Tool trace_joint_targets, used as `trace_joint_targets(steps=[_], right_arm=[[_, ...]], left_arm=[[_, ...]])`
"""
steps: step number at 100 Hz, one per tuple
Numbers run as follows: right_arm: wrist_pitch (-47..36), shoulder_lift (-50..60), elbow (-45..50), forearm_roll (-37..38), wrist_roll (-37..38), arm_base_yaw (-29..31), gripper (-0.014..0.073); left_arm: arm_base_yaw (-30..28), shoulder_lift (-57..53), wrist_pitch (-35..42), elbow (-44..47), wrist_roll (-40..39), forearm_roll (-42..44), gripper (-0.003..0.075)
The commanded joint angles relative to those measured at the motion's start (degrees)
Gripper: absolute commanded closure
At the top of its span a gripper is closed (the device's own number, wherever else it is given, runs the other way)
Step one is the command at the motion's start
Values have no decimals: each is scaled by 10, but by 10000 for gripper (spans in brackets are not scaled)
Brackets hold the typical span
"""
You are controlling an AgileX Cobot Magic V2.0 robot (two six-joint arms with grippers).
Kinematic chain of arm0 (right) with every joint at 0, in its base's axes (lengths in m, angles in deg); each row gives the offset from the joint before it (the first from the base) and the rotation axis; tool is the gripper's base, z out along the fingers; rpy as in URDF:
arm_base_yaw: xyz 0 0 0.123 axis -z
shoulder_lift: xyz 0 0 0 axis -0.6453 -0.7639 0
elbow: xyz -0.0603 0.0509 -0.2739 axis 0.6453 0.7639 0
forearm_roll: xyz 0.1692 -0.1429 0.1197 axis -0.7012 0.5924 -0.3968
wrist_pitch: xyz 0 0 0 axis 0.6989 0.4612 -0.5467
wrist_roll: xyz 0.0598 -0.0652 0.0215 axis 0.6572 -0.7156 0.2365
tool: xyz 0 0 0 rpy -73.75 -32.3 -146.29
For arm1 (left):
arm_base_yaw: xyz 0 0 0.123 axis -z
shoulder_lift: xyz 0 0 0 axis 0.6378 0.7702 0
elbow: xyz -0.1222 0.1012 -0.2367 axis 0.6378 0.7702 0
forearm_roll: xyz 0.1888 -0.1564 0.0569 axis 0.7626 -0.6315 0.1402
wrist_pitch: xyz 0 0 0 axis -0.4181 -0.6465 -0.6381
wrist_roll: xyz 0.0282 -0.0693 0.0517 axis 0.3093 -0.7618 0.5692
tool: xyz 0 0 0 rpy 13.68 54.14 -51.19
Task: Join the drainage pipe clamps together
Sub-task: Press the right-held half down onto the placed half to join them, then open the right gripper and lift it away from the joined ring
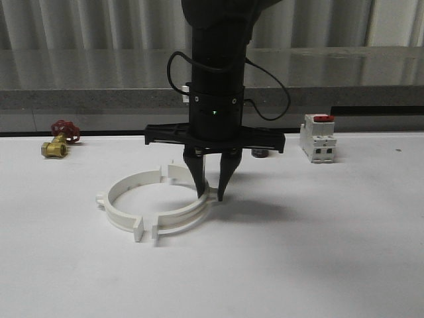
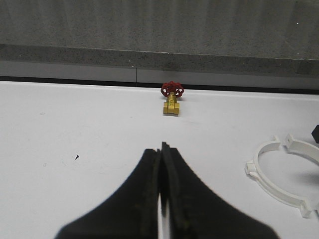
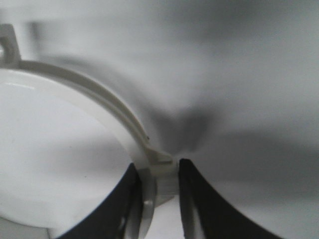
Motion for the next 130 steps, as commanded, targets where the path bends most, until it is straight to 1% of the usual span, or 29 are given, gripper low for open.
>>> trace_joint_targets(steps=[1, 11, 16, 23, 38, 45, 52, 57, 59, 60, 67, 72, 93, 100, 112, 122, 130], right_arm=[[-6, 31, -19, -5, 10, -1, 592], [-24, 28, -20, -5, 11, -2, 592], [-31, 25, -20, -16, 11, -2, 592], [-34, 21, -20, -28, 11, -2, 592], [-36, 14, -20, -28, 11, -3, 582], [-39, 13, -20, -28, 11, -3, 533], [-45, 13, -20, -26, 11, -3, 440], [-47, 13, -20, -27, 11, -3, 354], [-47, 13, -20, -26, 11, -3, 335], [-47, 13, -20, -25, 11, -3, 308], [-48, 13, -20, -21, 11, -4, 254], [-48, 17, -20, -10, 11, -4, 240], [-34, 54, -20, 19, 4, -5, 241], [-25, 70, -19, 20, -28, -5, 241], [-7, 91, -18, 18, -119, -4, 242], [19, 107, -18, 18, -209, -3, 245], [41, 118, -17, 18, -264, 0, 291]], left_arm=[[-1, 6, 43, -16, 0, -1, 741], [-1, 6, 43, -16, 0, -1, 741], [-1, 6, 43, -16, 0, -1, 741], [-1, 6, 43, -16, 0, -1, 741], [-1, 6, 43, -16, 0, -1, 741], [-1, 6, 43, -16, 0, -1, 741], [-1, 6, 43, -16, 0, -1, 741], [-1, 6, 43, -16, 0, -1, 741], [-1, 6, 43, -16, 0, -1, 741], [-1, 6, 43, -16, 0, -1, 741], [-1, 6, 43, -16, 0, -1, 741], [-1, 6, 43, -16, 0, -1, 741], [-1, 6, 43, -16, 0, -1, 741], [-1, 6, 43, -16, 0, -1, 741], [-1, 6, 43, -16, 0, -1, 741], [-1, 6, 43, -16, 0, -1, 741], [-1, 6, 43, -16, 0, -1, 741]])
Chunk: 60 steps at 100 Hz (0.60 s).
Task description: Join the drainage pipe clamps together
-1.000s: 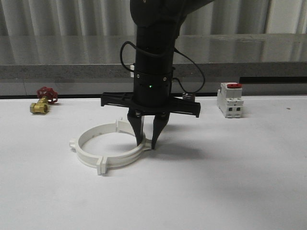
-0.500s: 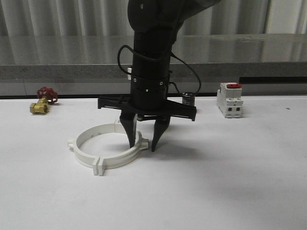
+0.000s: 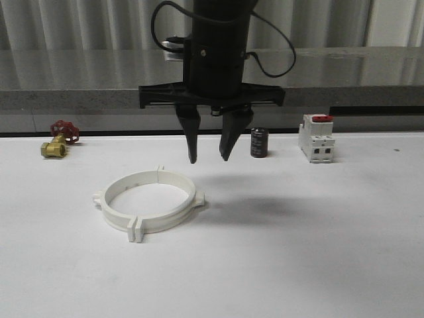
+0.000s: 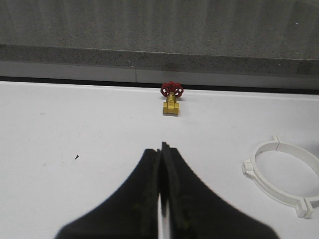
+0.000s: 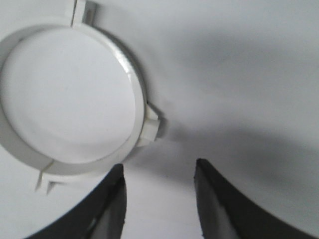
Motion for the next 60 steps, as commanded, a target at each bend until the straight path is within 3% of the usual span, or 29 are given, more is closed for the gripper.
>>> trace_joint_targets(steps=[1, 28, 60], right_arm=[[20, 52, -12, 8, -77, 5, 298], [41, 101, 12, 8, -117, 30, 668], [2, 201, 137, 13, -116, 106, 659]], left_arm=[[0, 6, 43, -16, 0, -1, 741], [0, 6, 43, -16, 0, -1, 741], [0, 6, 43, -16, 0, -1, 741]])
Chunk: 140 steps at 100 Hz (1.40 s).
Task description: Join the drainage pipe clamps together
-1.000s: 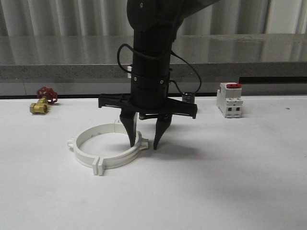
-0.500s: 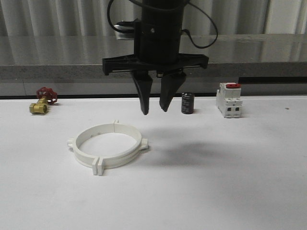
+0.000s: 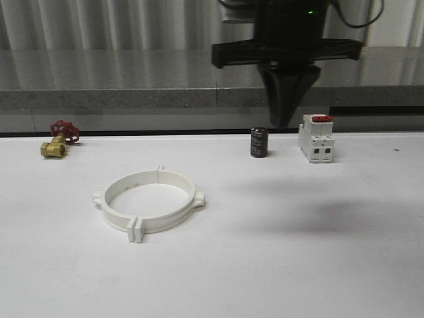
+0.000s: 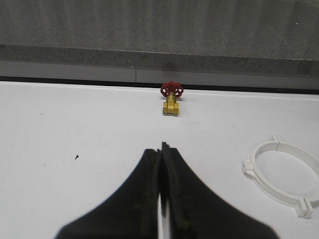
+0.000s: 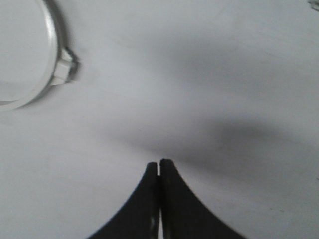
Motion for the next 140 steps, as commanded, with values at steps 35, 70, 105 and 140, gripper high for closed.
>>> trace_joint_targets(steps=[35, 70, 105, 140], right_arm=[[-96, 213, 193, 9, -2, 133, 659], [-165, 394, 358, 9, 1, 209, 659], [-203, 553, 456, 48, 1, 229, 659], [-346, 714, 585, 64, 1, 229, 659]], left_arm=[[0, 6, 43, -16, 0, -1, 741], [0, 6, 43, -16, 0, -1, 741], [0, 6, 43, -16, 0, -1, 741], [0, 6, 43, -16, 0, -1, 741]])
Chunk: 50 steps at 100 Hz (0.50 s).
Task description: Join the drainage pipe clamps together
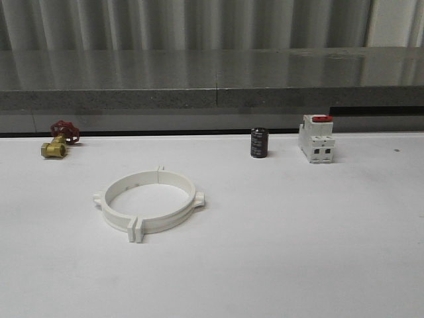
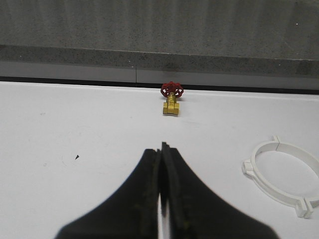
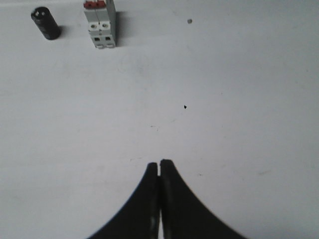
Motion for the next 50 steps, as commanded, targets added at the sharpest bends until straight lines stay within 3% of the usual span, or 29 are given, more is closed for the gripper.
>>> trace_joint_targets(steps=[1, 17, 33, 50], right_arm=[[-73, 45, 19, 14, 0, 4, 659], [-145, 137, 100, 15, 0, 4, 659], [-294, 209, 202, 44, -3, 15, 659], [-406, 245, 304, -6, -41, 63, 659]], left_arm=[[0, 6, 43, -16, 0, -1, 741], [0, 6, 43, -16, 0, -1, 741], [0, 6, 43, -16, 0, -1, 741], [0, 6, 43, -16, 0, -1, 741]])
